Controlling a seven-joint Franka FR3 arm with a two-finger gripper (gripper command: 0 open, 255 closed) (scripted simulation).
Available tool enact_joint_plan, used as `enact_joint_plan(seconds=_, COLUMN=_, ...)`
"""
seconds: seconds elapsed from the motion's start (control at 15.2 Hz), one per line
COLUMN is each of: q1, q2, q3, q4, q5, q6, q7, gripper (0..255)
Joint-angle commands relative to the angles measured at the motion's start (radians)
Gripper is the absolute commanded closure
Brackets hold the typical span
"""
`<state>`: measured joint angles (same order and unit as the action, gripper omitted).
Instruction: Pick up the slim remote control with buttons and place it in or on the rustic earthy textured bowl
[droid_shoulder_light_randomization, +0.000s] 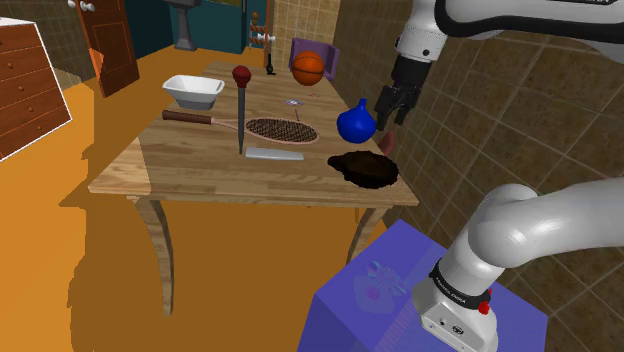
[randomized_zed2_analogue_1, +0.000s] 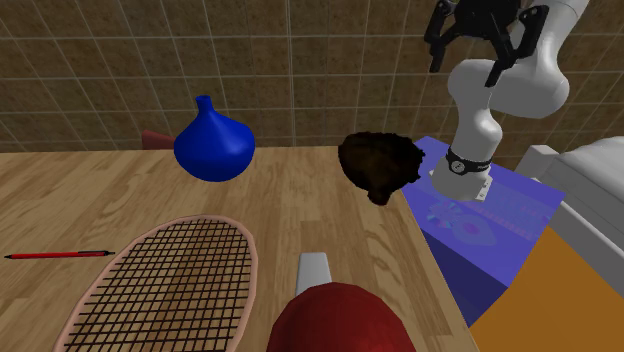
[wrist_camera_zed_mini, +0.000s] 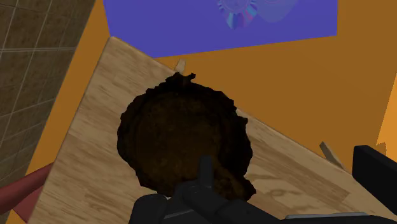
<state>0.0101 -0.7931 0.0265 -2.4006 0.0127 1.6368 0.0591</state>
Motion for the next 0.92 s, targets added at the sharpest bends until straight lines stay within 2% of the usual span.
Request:
enact_joint_plan(seconds=0.0, q1=0.0, q2=0.0, q3=0.0, q4=0.0, q5=0.0, q6=0.0, q7=0.0, gripper=0)
enact_joint_plan(seconds=0.4, q1=0.034, q2=0.21, q3=-0.066, q4=0.041, q5=-0.036, q6=0.165, q7=-0.189, gripper=0)
enact_joint_plan(seconds=0.86, q1=0.076, q2=0.481, q3=-0.119, q4=0.156, q5=-0.038, q6=0.315, q7=-0.402, gripper=0)
